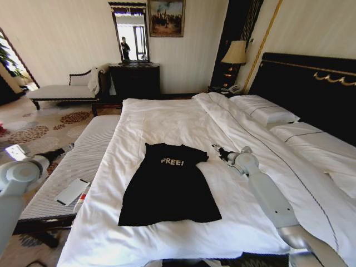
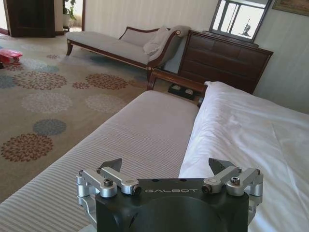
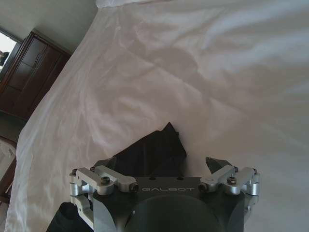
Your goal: Fold the clothes on the bed.
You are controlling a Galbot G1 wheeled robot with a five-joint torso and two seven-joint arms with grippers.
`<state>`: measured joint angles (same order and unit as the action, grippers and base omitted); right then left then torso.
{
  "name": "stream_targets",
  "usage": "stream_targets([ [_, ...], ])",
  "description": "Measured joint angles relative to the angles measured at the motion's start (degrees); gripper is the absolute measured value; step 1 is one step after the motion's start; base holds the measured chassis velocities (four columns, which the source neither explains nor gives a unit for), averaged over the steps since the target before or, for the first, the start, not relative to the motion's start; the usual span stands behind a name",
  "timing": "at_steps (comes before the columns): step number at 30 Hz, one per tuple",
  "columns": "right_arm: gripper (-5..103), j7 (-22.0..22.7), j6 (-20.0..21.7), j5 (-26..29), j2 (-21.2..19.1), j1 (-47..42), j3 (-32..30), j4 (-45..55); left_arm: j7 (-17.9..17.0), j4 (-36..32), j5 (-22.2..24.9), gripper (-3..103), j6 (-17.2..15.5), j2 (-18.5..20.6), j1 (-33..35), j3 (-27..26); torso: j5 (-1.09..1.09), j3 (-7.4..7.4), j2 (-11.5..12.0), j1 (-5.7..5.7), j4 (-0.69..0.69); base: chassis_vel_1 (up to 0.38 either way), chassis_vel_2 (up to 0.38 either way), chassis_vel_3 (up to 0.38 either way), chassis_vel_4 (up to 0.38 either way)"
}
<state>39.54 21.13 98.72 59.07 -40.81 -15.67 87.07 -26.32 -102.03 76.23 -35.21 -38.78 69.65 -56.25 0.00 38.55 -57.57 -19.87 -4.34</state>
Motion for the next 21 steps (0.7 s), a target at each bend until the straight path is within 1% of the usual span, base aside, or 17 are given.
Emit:
stream_targets([
  [5,100,0.01,0.06,-0.45,1.82,-0.13,0.7,-0.03,-0.05,-1.05,0.14,100,-0.12,-0.12,2.87,-2.64,0.02,0.0,0.0,0.01,0.04,0.0,0.0,0.0,0.0],
  [8,100,0.03,0.06,-0.73,2.33,-0.12,0.94,-0.04,-0.17,-1.3,0.14,100,-0.14,-0.4,3.35,-2.96,0.02,0.0,0.0,0.01,0.03,0.0,0.0,0.0,0.0],
  [13,100,-0.42,0.06,-2.75,3.81,-0.16,1.41,-1.4,-0.35,-2.11,0.03,100,-0.16,-1.07,4.01,-3.18,0.01,0.0,0.0,0.01,0.01,0.0,0.0,0.0,0.0],
  [14,96,-1.04,0.08,-4.26,4.18,-0.2,1.64,-2.09,-0.48,-2.18,-0.05,100,-0.16,-1.18,4.1,-3.18,0.01,0.0,0.0,0.01,0.02,0.0,0.0,0.0,0.0],
  [16,96,-1.32,0.11,-4.79,4.24,-0.21,1.75,-2.33,-0.55,-2.18,-0.1,100,-0.16,-1.22,4.1,-3.18,0.01,0.0,0.0,0.0,0.03,0.0,0.0,0.0,0.0],
  [18,85,-1.69,0.19,-5.45,4.38,-0.21,1.89,-2.74,-0.64,-2.18,-0.15,100,-0.16,-1.27,4.06,-3.11,0.01,0.0,0.0,0.01,0.02,0.0,0.0,0.0,0.0],
  [19,85,-1.69,0.19,-5.45,4.38,-0.21,1.89,-2.74,-0.64,-2.18,-0.15,100,-0.16,-1.27,4.06,-3.11,0.01,0.0,0.0,0.01,0.02,0.0,0.0,0.0,0.0],
  [21,74,-2.12,0.21,-6.1,4.68,-0.01,2.09,-3.25,-0.67,-2.2,-0.31,100,-0.16,-1.47,3.98,-2.89,0.0,0.0,0.0,0.01,0.02,0.0,0.0,0.0,0.0],
])
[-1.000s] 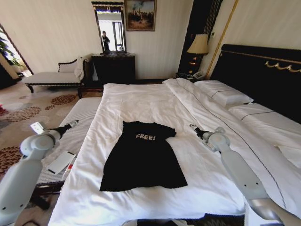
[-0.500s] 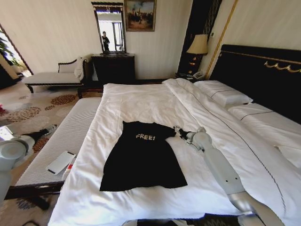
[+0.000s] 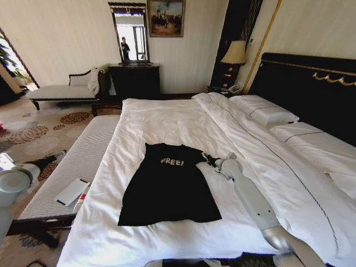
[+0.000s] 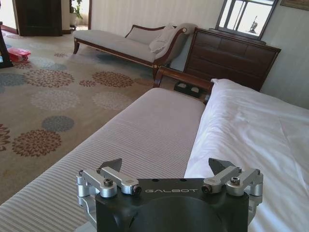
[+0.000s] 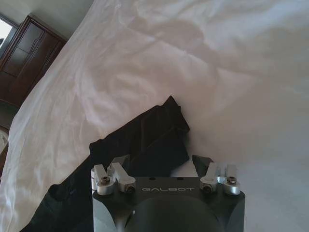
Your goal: Fold the clothes on the bed.
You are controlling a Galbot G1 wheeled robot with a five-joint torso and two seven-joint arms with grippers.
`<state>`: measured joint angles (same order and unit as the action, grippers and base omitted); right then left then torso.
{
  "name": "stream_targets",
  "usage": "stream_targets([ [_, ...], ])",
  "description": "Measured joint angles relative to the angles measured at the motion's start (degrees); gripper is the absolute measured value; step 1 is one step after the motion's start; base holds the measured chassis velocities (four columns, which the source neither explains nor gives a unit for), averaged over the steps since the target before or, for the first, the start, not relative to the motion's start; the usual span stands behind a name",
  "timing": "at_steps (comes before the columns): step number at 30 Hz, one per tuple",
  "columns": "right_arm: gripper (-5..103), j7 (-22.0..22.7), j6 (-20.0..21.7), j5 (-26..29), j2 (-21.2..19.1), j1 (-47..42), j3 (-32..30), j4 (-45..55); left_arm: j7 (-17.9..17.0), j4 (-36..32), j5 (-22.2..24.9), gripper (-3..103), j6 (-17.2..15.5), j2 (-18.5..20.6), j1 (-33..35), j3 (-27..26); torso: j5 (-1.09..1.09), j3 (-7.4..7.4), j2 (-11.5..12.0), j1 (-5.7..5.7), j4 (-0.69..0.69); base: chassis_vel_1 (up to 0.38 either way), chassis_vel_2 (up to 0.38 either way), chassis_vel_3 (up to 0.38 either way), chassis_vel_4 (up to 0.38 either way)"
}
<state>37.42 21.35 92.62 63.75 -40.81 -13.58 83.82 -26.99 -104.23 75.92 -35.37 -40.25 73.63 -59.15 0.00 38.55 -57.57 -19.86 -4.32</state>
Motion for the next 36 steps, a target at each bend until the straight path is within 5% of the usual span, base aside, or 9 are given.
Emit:
stream_targets([
  [2,63,-0.31,-0.01,-0.64,0.43,0.48,0.28,-0.63,-0.01,0.01,-0.3,100,0.01,-0.35,-0.02,0.22,0.0,0.0,0.0,0.0,0.0,0.0,0.0,0.0,0.0],
  [4,63,-0.38,-0.02,-0.8,0.6,0.69,0.39,-0.83,-0.01,0.05,-0.46,100,0.02,-0.5,-0.02,0.3,0.0,0.0,0.0,0.0,0.0,0.0,0.0,0.0,0.0],
  [6,47,-0.66,-0.11,-1.48,1.01,1.29,0.83,-1.4,-0.02,0.28,-0.83,100,0.06,-0.83,-0.01,0.48,0.0,0.0,0.0,0.0,0.01,0.0,0.0,0.0,0.0],
  [13,31,-1.41,-0.67,-3.75,1.51,2.17,1.41,-2.53,0.02,0.55,-1.04,100,0.15,-0.91,-0.12,0.7,0.0,0.0,0.0,0.0,0.01,0.0,0.0,0.0,0.0],
  [20,2,-2.12,-1.98,-5.52,1.5,2.25,1.75,-2.2,0.06,1.44,-1.45,100,0.27,-0.81,-1.05,1.59,0.0,0.0,0.0,0.0,0.01,0.0,0.0,0.0,0.0],
  [29,0,-8.36,-5.62,-10.88,0.98,4.15,7.64,-1.4,0.09,2.15,-2.19,100,0.31,-1.54,-2.39,2.68,0.0,0.0,0.0,0.0,0.0,0.0,0.0,0.0,0.0],
  [31,0,-14.64,-9.12,-14.97,1.39,5.69,11.82,-1.65,0.1,2.24,-2.3,100,0.32,-1.97,-2.85,2.98,0.01,0.0,0.0,0.0,0.01,0.0,0.0,0.0,0.0],
  [36,0,-20.61,-11.95,-17.9,2.14,7.17,18.21,-0.9,0.12,2.95,-2.88,100,0.32,-2.79,-3.74,3.74,0.01,0.0,0.0,0.0,0.02,0.0,0.0,0.0,0.0],
])
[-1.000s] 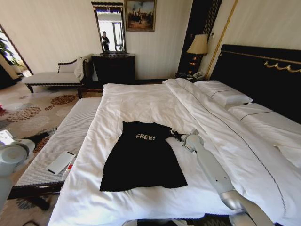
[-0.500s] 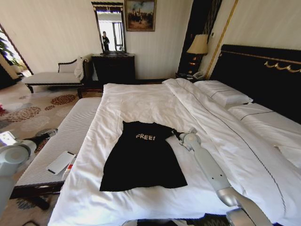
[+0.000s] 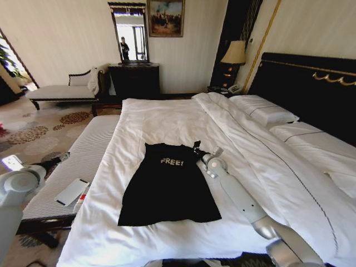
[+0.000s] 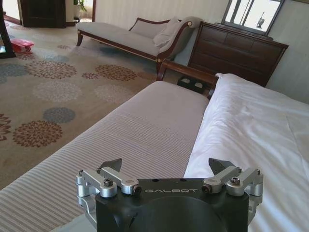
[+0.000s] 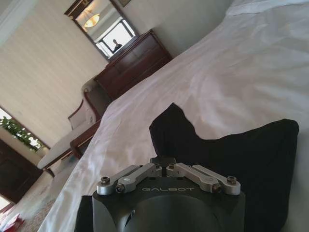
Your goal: Fold the clothes on the bed.
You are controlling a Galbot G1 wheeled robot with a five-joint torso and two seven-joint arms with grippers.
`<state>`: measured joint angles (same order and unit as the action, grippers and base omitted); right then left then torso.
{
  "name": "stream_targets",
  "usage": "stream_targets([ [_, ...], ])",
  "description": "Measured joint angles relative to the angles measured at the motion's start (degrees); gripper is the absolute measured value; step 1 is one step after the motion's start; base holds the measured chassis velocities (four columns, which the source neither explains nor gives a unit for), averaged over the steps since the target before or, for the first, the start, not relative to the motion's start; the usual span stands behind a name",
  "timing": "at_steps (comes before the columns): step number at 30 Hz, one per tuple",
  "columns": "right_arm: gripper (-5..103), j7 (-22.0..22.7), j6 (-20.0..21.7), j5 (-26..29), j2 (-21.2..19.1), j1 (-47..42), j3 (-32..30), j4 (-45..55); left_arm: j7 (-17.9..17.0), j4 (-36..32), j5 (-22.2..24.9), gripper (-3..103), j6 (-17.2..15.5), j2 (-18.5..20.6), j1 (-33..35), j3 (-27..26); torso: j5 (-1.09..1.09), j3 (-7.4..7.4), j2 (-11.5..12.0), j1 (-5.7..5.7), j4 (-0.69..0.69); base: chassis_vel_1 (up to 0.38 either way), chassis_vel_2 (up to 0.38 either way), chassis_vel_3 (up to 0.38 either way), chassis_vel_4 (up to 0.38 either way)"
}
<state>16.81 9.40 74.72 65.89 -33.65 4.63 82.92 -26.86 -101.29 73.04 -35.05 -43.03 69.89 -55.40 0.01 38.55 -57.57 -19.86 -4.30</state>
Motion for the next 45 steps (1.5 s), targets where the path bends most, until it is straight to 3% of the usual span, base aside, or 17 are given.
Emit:
stream_targets([
  [9,-3,-0.87,-0.56,-6.33,-0.56,-0.85,6.3,-0.52,0.18,1.08,-0.97,100,0.0,-0.9,-1.53,1.58,-0.01,0.0,0.0,0.0,-0.01,0.0,0.0,0.0,0.0],
  [11,7,-0.34,-0.7,-8.35,-1.33,-1.57,6.48,-0.6,0.49,1.04,-1.46,100,0.09,-1.0,-2.34,2.88,-0.01,0.0,0.0,0.0,-0.02,0.0,0.0,0.0,0.0],
  [14,13,0.03,-0.81,-8.83,-2.35,-2.2,6.22,-0.3,0.68,0.5,-1.56,100,0.12,-1.06,-3.26,4.28,-0.01,0.0,0.0,0.0,0.0,0.0,0.0,0.0,0.0],
  [17,29,0.19,-1.33,-8.91,-5.81,-3.85,3.15,3.28,1.13,-1.38,-0.36,100,0.21,-0.92,-6.89,8.05,-0.02,0.0,0.0,0.0,-0.02,0.0,0.0,0.0,0.0],
  [19,29,-0.31,-1.7,-9.18,-7.26,-4.53,2.15,4.91,1.27,-1.69,0.03,100,0.23,-0.67,-8.11,9.14,-0.02,0.0,0.0,0.0,-0.04,0.0,0.0,0.0,0.0],
  [23,50,-1.8,-2.17,-9.15,-12.52,-7.02,-0.59,11.2,1.17,-1.87,2.55,100,0.21,0.29,-13.06,13.4,-0.03,0.0,0.0,0.0,-0.05,0.0,0.0,0.0,0.0],
  [26,56,-0.84,-2.01,-6.23,-12.9,-5.67,-0.96,9.19,-0.31,-0.53,6.23,100,-0.5,0.04,-16.58,15.93,-0.04,-0.01,0.0,0.01,-0.02,0.0,0.0,0.0,0.0],
  [28,67,1.64,-0.84,0.14,-12.04,-2.16,-1.07,4.84,-2.21,1.16,11.81,100,-1.73,-0.8,-20.5,18.8,-0.01,0.0,0.0,0.01,0.01,0.0,0.0,0.0,0.0],
  [29,67,1.64,-0.84,0.14,-12.04,-2.16,-1.07,4.84,-2.21,1.16,11.81,100,-1.73,-0.8,-20.5,18.8,-0.01,0.0,0.0,0.01,0.01,0.0,0.0,0.0,0.0],
  [30,73,3.6,1.09,5.7,-10.86,0.84,-0.78,1.24,-5.87,2.47,18.75,100,-4.29,-1.97,-24.27,21.83,-0.03,0.0,0.0,0.0,0.0,0.0,0.0,0.0,0.0],
  [32,83,5.14,3.63,10.43,-9.1,4.11,0.32,-2.66,-11.52,4.46,25.81,100,-6.52,-4.09,-27.94,25.51,-0.03,0.01,0.01,-0.02,-0.01,0.0,0.0,0.0,0.0],
  [35,88,6.83,6.05,14.18,-6.07,7.32,1.41,-6.85,-14.65,7.44,30.31,100,-7.04,-7.5,-31.16,29.08,-0.02,0.01,0.01,-0.03,-0.05,0.0,0.0,0.0,0.0],
  [38,99,9.02,7.98,15.42,0.83,10.93,2.09,-13.21,-15.81,11.81,29.57,100,-7.06,-13.06,-33.99,33.33,-0.02,0.01,0.01,-0.02,0.0,0.0,0.0,0.0,0.0],
  [40,99,8.9,8.11,14.35,2.35,11.43,2.32,-14.69,-15.48,12.78,28.38,100,-7.06,-14.29,-34.39,34.1,-0.01,0.01,0.01,-0.02,0.03,0.0,0.0,0.0,0.0],
  [42,100,7.91,8.16,11.84,4.05,11.79,2.75,-17.04,-13.98,14.64,25.66,100,-7.08,-16.33,-35.03,35.09,-0.01,0.01,0.01,-0.02,0.04,0.0,0.0,0.0,0.0],
  [44,100,6.08,7.92,8.33,5.85,11.96,2.73,-20.78,-9.25,18.98,20.0,100,-7.28,-19.29,-36.58,36.22,-0.01,0.01,0.01,-0.01,0.02,0.0,0.0,0.0,0.0],
  [45,100,6.08,7.92,8.33,5.85,11.96,2.73,-20.78,-9.25,18.98,20.0,100,-7.28,-19.29,-36.58,36.22,-0.01,0.01,0.01,-0.01,0.02,0.0,0.0,0.0,0.0],
])
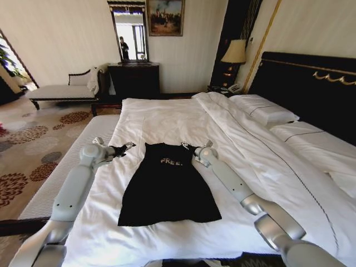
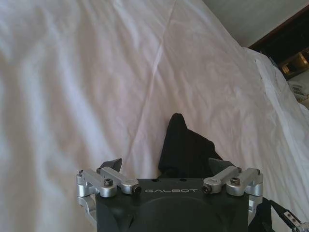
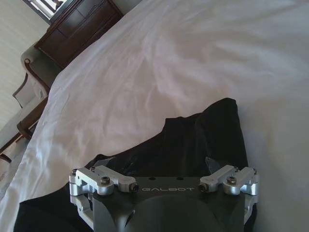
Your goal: Fold the clothes on the bed.
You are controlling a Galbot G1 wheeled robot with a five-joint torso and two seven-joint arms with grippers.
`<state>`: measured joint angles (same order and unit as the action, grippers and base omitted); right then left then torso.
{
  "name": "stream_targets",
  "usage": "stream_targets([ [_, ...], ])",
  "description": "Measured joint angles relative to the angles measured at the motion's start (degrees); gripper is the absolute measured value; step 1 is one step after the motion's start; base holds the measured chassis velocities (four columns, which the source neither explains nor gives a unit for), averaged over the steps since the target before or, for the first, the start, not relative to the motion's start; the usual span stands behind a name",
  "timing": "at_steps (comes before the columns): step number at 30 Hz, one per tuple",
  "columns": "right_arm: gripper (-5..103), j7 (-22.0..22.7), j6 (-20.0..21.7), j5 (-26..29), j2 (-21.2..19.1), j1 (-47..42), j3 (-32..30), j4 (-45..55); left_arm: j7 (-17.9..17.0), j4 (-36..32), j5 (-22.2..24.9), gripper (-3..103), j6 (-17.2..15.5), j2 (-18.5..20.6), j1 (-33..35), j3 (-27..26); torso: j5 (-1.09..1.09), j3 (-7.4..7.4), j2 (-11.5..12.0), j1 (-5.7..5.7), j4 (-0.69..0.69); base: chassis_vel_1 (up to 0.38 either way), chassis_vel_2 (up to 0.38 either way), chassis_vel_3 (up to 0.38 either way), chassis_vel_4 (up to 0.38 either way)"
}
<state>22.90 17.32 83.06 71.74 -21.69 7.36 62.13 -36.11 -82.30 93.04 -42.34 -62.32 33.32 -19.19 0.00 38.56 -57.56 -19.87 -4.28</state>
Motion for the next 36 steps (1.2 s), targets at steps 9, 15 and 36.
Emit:
stream_targets([
  [9,100,-5.83,-1.24,-5.45,2.18,0.13,-1.81,-6.84,11.43,14.89,-16.19,100,0.03,-8.89,-6.49,1.94,-0.01,0.0,0.0,0.0,-0.02,0.0,0.0,0.0,0.0],
  [15,95,-8.06,-1.57,-7.09,2.84,0.93,-1.98,-9.6,15.05,20.86,-22.73,100,0.09,-12.91,-9.6,1.78,-0.02,-0.01,0.0,0.01,-0.04,0.0,0.0,0.0,0.0],
  [36,15,-18.21,-6.0,-10.42,4.13,1.99,-0.98,-13.51,28.31,27.07,-34.79,35,6.76,-14.73,-10.96,1.56,0.0,-0.01,-0.01,0.01,-0.02,0.0,0.0,0.0,0.0],
])
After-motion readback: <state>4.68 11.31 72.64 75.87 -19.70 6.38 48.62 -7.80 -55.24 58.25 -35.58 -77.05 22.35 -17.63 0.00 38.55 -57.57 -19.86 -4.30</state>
